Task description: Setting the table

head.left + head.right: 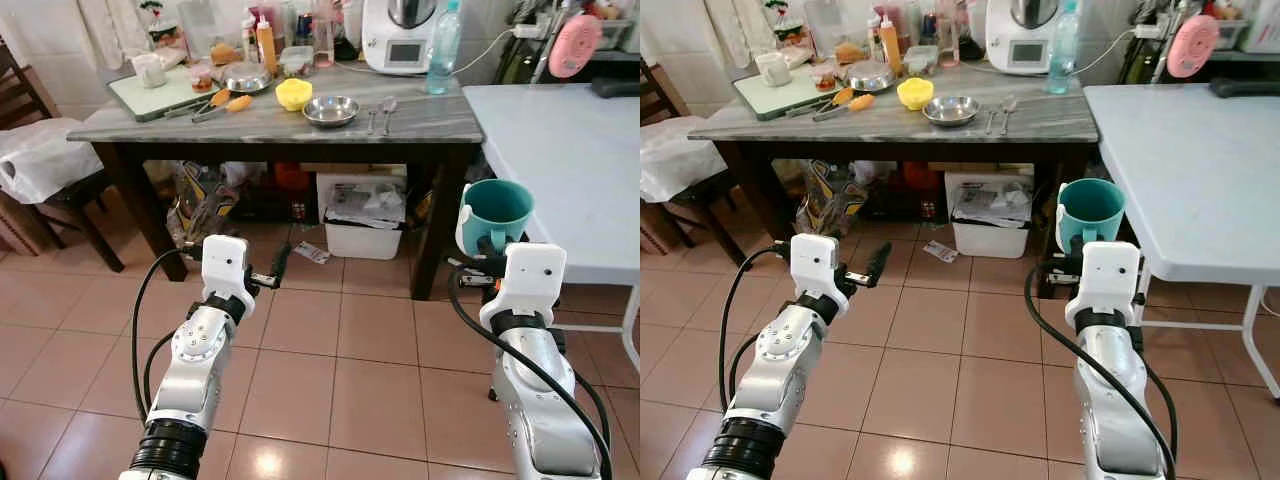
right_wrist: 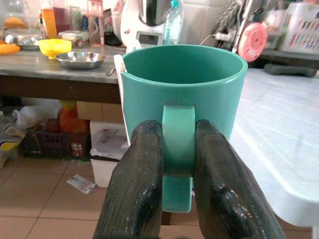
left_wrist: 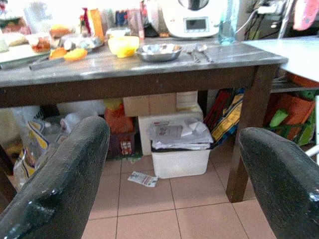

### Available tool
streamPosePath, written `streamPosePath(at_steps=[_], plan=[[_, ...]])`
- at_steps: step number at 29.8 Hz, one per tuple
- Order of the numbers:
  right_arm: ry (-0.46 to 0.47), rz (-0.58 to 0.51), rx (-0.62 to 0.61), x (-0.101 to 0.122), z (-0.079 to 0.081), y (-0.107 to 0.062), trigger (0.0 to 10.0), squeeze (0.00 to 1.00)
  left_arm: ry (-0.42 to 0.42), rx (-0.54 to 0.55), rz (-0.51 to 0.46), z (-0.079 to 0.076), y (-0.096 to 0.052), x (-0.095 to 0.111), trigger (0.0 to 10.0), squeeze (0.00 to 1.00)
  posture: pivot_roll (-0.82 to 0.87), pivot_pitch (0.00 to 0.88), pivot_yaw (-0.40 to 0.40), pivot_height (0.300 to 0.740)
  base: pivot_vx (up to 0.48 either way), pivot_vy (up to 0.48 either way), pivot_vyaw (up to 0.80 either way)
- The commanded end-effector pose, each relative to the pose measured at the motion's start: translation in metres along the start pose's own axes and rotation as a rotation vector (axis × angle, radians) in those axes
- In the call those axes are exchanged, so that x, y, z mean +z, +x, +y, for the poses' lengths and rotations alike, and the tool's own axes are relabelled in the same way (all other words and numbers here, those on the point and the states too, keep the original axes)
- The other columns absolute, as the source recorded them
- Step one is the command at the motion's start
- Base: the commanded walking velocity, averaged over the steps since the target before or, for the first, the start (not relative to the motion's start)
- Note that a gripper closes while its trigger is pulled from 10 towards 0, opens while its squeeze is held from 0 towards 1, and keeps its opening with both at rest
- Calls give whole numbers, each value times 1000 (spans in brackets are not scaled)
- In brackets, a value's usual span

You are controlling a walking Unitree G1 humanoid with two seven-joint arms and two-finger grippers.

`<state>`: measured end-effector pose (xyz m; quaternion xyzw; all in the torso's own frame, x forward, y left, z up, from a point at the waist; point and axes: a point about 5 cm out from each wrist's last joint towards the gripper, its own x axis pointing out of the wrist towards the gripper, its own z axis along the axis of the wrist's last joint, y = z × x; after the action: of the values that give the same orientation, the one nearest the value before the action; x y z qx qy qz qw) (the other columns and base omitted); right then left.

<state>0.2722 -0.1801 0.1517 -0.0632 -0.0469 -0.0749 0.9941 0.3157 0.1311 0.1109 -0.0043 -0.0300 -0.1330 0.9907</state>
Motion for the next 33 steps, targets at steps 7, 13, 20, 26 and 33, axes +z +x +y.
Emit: streamPosePath(at_steps=[7, 13, 20, 26, 33], plan=[[7, -29, 3, 6, 4, 3, 10000, 0, 2, -22, -22, 0, 1, 6, 10000, 0, -126, 0, 76, 740, 337, 0, 0], [7, -29, 0, 5, 4, 3, 10000, 0, 2, -25, -22, 0, 1, 6, 10000, 0, -126, 0, 77, 740, 340, 0, 0], [6, -31, -9, 5, 2, 4, 10000, 0, -3, -32, -20, -3, 2, 6, 10000, 0, -128, 0, 80, 740, 340, 0, 0], [0, -25, -23, 4, 0, 3, 10000, 0, -4, -42, -19, -5, 2, 5, 10000, 0, -131, 0, 79, 740, 339, 0, 0], [-15, -15, -51, 2, -5, 3, 10000, 0, -1, -49, -18, -5, 2, 5, 10000, 0, -130, 0, 80, 740, 396, 0, 0]])
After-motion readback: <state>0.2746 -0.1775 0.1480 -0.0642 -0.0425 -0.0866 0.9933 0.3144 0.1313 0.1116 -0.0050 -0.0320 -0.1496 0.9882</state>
